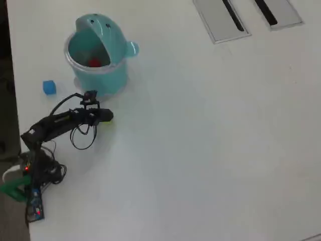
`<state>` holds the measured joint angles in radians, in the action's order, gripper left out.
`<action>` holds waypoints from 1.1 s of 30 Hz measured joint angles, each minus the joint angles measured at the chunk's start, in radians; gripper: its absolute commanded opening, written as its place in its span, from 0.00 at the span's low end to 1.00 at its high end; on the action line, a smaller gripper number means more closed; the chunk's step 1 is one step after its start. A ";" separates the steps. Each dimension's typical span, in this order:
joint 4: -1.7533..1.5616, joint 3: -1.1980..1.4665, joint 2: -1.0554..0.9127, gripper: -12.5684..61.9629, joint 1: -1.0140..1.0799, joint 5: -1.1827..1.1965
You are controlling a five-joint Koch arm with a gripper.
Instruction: Grasp RGB lego blocks and put them in the bin one by one.
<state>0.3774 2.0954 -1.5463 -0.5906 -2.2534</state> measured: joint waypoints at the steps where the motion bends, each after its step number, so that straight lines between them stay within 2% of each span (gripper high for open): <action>1: 0.000 0.000 -0.002 0.43 0.000 0.000; 16: 0.071 0.003 -0.233 0.41 -0.052 0.006; 33: 0.078 0.026 -0.411 0.41 -0.150 0.210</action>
<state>0.4556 2.1215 -1.9574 -0.7409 -2.0433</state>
